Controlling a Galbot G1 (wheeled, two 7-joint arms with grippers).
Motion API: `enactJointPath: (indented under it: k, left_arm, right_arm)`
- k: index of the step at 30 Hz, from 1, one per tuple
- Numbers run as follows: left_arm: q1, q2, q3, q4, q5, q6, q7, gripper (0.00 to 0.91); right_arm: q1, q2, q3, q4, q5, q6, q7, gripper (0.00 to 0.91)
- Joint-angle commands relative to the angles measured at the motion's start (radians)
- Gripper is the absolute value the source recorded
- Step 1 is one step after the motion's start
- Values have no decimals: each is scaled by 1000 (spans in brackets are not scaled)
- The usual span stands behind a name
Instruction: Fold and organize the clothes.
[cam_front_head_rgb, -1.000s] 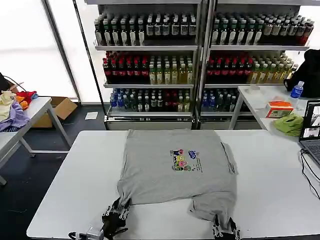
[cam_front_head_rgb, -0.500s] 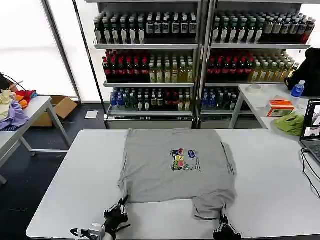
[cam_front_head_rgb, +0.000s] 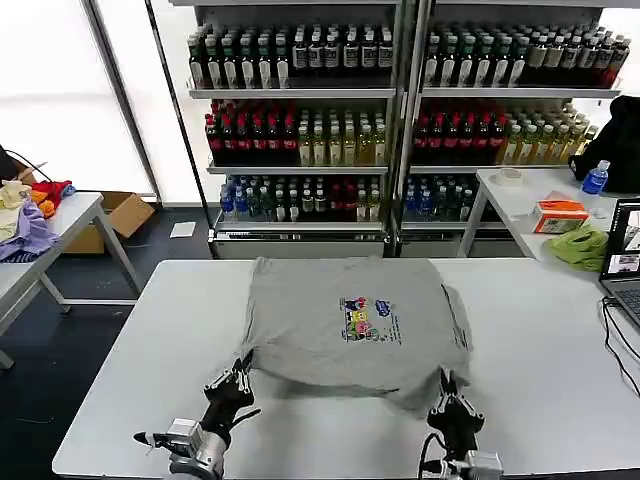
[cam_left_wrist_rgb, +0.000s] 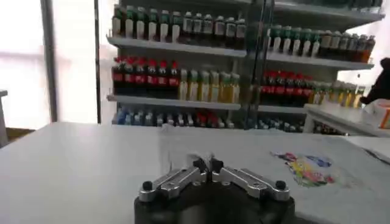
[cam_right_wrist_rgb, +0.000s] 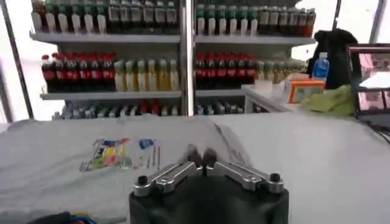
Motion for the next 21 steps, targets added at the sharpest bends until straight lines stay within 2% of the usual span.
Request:
enactJointPath:
  k: [1, 8, 21]
  left_arm:
    - [-128, -11, -3, 96, -28, -11, 0, 0]
    - [-251, -15, 5, 207, -45, -7, -8, 0]
    - [-358, -9, 22, 357, -56, -3, -16, 0]
  right_arm:
    - [211, -4, 12, -114, 12, -10, -27, 0]
    - [316, -6, -2, -235, 31, -26, -36, 0]
    - [498, -2, -27, -414, 42, -55, -52, 0]
